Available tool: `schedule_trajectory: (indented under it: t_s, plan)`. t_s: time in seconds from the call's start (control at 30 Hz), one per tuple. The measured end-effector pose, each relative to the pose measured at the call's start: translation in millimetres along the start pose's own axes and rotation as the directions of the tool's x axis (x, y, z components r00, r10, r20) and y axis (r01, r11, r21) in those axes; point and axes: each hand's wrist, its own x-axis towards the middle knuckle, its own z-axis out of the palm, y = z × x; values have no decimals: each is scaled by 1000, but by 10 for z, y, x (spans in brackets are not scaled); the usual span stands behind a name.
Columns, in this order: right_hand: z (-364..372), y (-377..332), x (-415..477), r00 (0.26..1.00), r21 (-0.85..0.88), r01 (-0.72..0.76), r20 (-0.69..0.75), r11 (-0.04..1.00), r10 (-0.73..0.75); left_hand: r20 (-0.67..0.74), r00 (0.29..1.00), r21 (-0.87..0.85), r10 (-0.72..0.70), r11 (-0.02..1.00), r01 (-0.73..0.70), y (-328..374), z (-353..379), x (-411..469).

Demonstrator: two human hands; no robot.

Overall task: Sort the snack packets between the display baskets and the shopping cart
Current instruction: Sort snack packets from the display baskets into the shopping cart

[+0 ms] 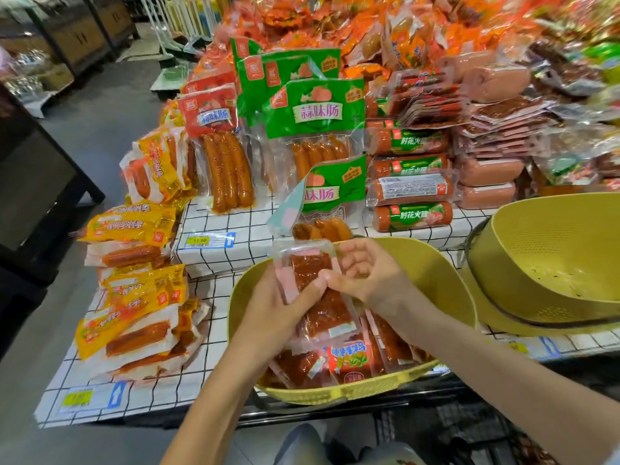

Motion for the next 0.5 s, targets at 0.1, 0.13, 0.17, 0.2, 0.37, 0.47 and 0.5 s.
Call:
schedule_trajectory:
  t_s: [0.1,0.13,0.17,0.2,0.37,0.47,0.5]
  plan:
    - [29,113,-142,929,303,-292,315,907,194,-47,995,199,90,977,-79,50,88,-7]
    - [48,132,-181,902,388,-318,406,865,149,-30,993,268,116,958,-104,92,110,-23]
    - [51,150,-207,886,455,-325,453,829,99,2,991,300,132,945,-126,138,126,-43]
    - [44,171,-219,875,509,-324,482,798,48,53,988,293,142,944,-152,175,130,-66]
    - [-104,165,-219,811,658,-330,565,677,-154,204,966,134,157,973,-186,353,56,-197]
    - [-133,210,-216,802,678,-352,574,646,-166,154,976,87,153,982,-168,418,66,-228]
    - [-137,221,-217,807,674,-348,569,652,-157,137,978,83,154,983,-167,427,71,-233]
